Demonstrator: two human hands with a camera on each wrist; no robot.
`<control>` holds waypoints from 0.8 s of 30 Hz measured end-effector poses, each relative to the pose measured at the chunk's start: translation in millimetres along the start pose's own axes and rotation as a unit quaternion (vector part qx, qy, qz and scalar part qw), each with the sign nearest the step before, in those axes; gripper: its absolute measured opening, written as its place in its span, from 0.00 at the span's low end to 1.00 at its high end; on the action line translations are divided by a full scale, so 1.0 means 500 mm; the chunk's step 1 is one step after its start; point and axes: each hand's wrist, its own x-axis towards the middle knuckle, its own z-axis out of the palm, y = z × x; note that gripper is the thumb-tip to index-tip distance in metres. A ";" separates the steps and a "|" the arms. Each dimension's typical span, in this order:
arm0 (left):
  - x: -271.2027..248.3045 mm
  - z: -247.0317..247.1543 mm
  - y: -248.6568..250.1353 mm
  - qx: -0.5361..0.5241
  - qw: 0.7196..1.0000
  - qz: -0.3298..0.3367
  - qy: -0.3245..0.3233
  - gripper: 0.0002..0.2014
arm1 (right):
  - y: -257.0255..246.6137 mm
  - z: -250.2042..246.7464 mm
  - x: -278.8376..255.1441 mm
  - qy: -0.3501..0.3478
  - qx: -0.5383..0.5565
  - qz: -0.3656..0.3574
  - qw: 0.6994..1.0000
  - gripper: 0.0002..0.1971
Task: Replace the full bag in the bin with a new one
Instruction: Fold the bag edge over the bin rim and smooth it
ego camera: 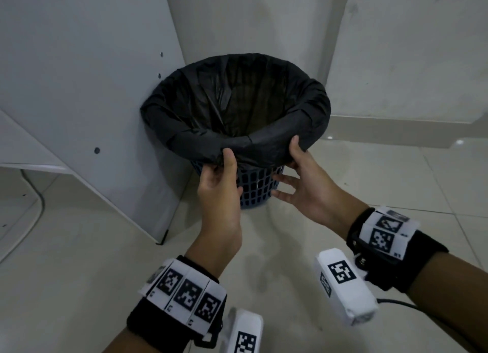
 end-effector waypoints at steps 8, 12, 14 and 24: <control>0.005 0.002 -0.007 0.009 1.000 0.013 -0.011 0.15 | 0.023 0.017 -0.021 -0.032 -0.089 -0.010 0.995 0.26; 0.010 -0.007 -0.003 -0.034 0.999 0.014 0.015 0.14 | 0.054 0.019 -0.029 -0.038 -0.059 -0.005 0.997 0.29; 0.002 -0.013 -0.004 -0.068 0.997 0.006 0.026 0.17 | 0.066 0.022 -0.031 -0.034 -0.019 -0.004 0.999 0.28; -0.025 -0.021 -0.033 -0.075 0.997 -0.032 0.006 0.13 | 0.059 0.038 -0.019 0.028 0.147 -0.048 0.988 0.05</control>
